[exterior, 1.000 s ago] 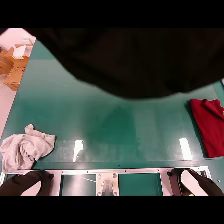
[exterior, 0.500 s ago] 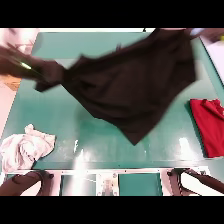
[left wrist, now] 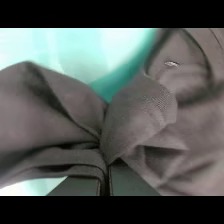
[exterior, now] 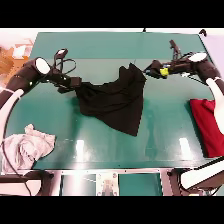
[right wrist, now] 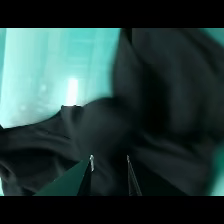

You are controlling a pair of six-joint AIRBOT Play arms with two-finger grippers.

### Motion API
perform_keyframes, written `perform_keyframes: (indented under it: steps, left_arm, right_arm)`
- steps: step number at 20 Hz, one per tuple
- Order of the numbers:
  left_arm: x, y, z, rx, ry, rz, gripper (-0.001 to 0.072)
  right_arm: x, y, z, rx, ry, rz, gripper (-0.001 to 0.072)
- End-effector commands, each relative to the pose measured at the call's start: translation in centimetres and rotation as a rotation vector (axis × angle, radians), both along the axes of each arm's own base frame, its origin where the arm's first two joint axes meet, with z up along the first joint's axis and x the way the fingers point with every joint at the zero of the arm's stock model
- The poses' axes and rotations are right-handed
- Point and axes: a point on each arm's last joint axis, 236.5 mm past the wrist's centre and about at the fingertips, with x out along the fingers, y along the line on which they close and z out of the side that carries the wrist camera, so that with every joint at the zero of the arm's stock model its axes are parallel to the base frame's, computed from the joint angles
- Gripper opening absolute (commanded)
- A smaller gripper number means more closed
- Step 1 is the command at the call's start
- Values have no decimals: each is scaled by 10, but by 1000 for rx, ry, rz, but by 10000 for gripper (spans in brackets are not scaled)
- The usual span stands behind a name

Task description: Fold the shirts.

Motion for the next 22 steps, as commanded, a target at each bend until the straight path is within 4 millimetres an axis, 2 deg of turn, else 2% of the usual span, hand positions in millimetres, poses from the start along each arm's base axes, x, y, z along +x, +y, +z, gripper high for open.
perform_keyframes:
  steps: [1, 3, 5, 6, 8, 9, 10, 11, 12, 15, 17, 18, 20, 21, 22]
  left_arm:
    - [25, 31, -14, 12, 9, 54, 21]
    - [26, 45, -22, 13, 29, 77, 22]
    - [27, 48, -29, 27, 33, 63, 22]
    - [27, 47, -31, 20, 39, 63, 22]
    - [29, 46, -31, 13, 32, 70, 24]
    - [30, 46, -30, 11, 30, 70, 185]
    - [29, 46, -29, 12, 32, 68, 407]
    - [29, 46, -29, 12, 32, 67, 414]
    - [28, 45, -29, 11, 36, 66, 414]
    - [24, 45, -30, 20, 50, 41, 415]
    - [20, 49, -25, 54, 63, 8, 415]
    - [21, 53, -18, 81, 59, -5, 416]
    - [26, 63, -2, 140, 40, -22, 416]
    - [28, 70, 6, 171, 32, -25, 416]
    - [29, 74, 12, 194, 30, -29, 416]
  right_arm:
    - [-35, -42, 4, 33, 125, 20, 275]
    - [-79, -43, -9, 45, 231, 48, 273]
    - [-135, -23, -38, 60, 334, 48, 275]
    - [-164, -13, -54, 62, 384, 44, 310]
    - [-215, 6, -87, 53, 467, 19, 463]
    - [-235, 14, -102, 42, 504, 5, 497]
    - [-253, 25, -117, 33, 546, 1, 497]
    - [-269, 41, -129, 40, 583, 10, 497]
    - [-278, 57, -136, 53, 597, 9, 497]
    - [-283, 102, -142, 47, 562, 51, 496]
    - [-286, 120, -146, 28, 569, 67, 487]
    - [-285, 125, -147, 27, 564, 72, 434]
    - [-279, 129, -143, 35, 543, 75, 107]
    - [-277, 127, -141, 22, 522, 101, 19]
    - [-279, 118, -139, -6, 526, 125, 18]
